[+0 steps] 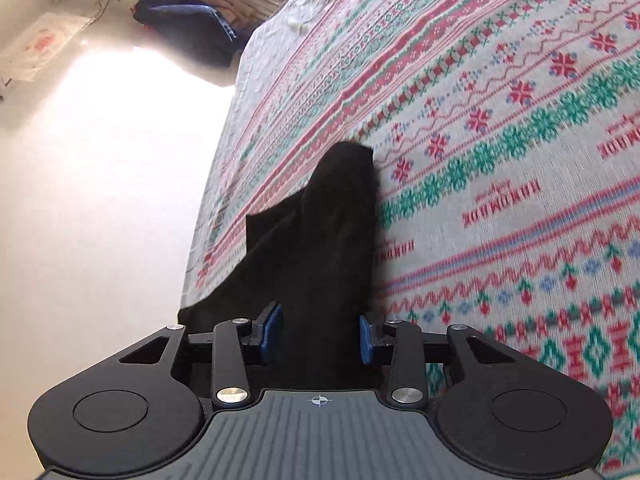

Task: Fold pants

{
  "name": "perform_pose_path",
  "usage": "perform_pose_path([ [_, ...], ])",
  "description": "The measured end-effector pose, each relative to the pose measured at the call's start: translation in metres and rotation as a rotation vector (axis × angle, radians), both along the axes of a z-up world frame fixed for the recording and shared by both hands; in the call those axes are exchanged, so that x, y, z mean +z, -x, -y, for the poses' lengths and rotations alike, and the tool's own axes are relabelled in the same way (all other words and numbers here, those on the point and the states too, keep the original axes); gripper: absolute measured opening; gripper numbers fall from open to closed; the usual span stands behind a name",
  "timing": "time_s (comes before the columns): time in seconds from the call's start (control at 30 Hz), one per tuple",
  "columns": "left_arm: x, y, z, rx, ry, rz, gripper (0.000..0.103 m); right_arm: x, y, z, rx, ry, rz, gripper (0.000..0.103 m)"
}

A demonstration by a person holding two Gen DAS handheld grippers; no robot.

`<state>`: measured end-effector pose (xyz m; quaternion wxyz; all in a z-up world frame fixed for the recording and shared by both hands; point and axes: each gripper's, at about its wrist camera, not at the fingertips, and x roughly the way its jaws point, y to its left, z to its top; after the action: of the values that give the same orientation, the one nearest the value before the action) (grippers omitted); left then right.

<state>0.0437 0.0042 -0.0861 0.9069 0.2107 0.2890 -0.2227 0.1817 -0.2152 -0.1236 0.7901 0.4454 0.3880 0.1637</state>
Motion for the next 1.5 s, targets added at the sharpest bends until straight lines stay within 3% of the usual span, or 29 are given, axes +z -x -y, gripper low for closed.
perform_pose_path([
  [0.13, 0.000, -0.003, 0.001, 0.001, -0.012, 0.002, 0.024, 0.001, -0.026, 0.012, -0.071, 0.001, 0.008, 0.026],
  [0.33, 0.004, -0.006, 0.007, 0.026, -0.024, -0.005, 0.020, -0.004, -0.048, 0.021, -0.127, 0.009, -0.008, 0.003],
  [0.43, 0.019, 0.001, 0.015, 0.030, -0.025, 0.015, 0.019, 0.011, -0.044, 0.012, -0.173, 0.102, -0.014, 0.003],
  [0.57, 0.044, 0.010, 0.027, 0.058, 0.042, 0.019, 0.019, 0.032, -0.041, 0.010, -0.184, 0.147, -0.016, 0.003],
  [0.8, 0.061, 0.055, 0.094, -0.026, 0.124, -0.001, 0.019, 0.051, 0.010, 0.082, -0.255, 0.161, -0.056, 0.003],
  [1.07, 0.068, 0.097, 0.153, -0.101, 0.202, -0.060, 0.019, 0.044, 0.092, 0.173, -0.427, 0.071, -0.177, 0.003],
  [1.27, 0.071, 0.105, 0.150, -0.048, 0.260, -0.081, 0.019, 0.045, 0.120, 0.190, -0.457, 0.053, -0.164, 0.003],
  [1.5, 0.090, 0.093, 0.110, 0.047, 0.342, -0.040, 0.019, 0.059, 0.111, 0.179, -0.462, -0.046, -0.103, 0.004],
])
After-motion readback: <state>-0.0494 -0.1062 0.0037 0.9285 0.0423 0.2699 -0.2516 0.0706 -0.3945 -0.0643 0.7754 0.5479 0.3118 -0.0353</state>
